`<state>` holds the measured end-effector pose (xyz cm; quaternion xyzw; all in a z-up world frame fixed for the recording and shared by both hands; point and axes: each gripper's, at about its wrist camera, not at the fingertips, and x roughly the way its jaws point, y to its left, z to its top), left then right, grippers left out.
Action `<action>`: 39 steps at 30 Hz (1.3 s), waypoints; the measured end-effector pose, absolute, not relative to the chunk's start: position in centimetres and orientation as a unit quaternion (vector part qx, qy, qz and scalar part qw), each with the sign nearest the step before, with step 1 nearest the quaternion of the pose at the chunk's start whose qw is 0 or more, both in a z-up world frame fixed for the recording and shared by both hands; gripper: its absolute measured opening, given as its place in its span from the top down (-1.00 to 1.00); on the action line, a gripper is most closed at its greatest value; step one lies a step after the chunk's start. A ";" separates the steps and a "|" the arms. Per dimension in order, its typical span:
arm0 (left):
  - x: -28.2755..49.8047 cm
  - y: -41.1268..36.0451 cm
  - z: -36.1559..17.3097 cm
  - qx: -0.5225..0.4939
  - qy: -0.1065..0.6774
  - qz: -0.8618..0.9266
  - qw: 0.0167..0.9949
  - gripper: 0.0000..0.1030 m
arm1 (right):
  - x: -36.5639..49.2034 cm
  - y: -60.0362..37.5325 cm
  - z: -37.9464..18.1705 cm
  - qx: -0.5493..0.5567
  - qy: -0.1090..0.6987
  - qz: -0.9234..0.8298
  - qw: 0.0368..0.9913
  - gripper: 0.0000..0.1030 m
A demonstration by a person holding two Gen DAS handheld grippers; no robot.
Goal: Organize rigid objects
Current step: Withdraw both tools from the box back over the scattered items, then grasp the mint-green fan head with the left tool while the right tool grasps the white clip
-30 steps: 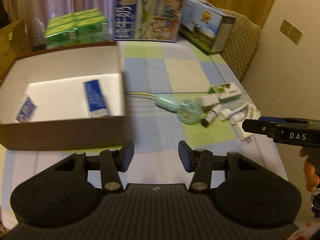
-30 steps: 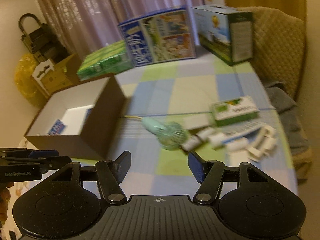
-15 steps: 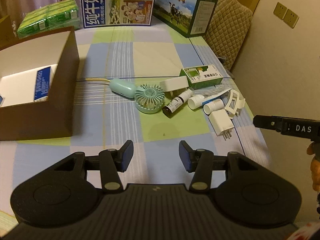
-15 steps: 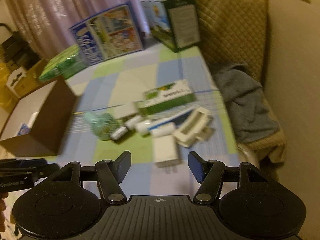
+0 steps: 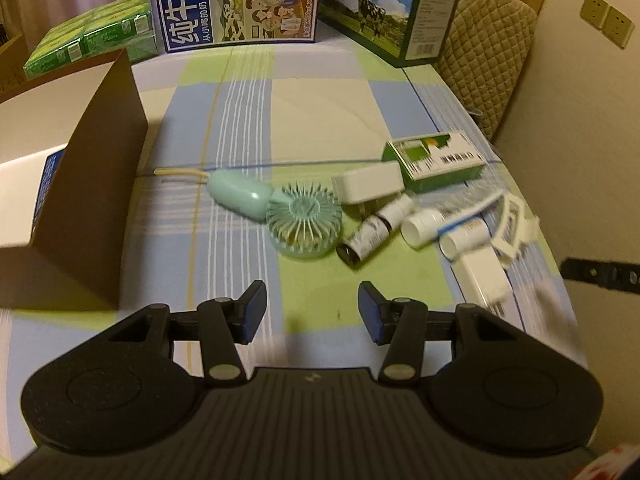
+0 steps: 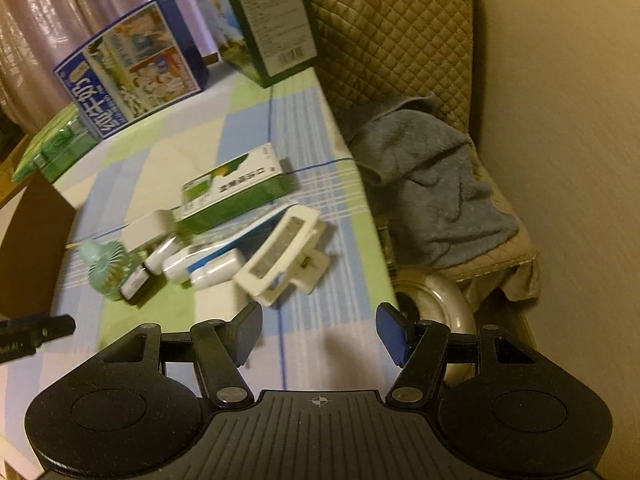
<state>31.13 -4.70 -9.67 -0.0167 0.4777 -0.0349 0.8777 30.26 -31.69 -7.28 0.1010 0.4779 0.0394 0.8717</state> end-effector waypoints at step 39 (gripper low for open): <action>35.9 1.2 -13.3 -0.027 0.508 0.056 0.859 0.09 | 36.0 -30.9 -10.0 0.102 0.504 0.036 0.857 -0.17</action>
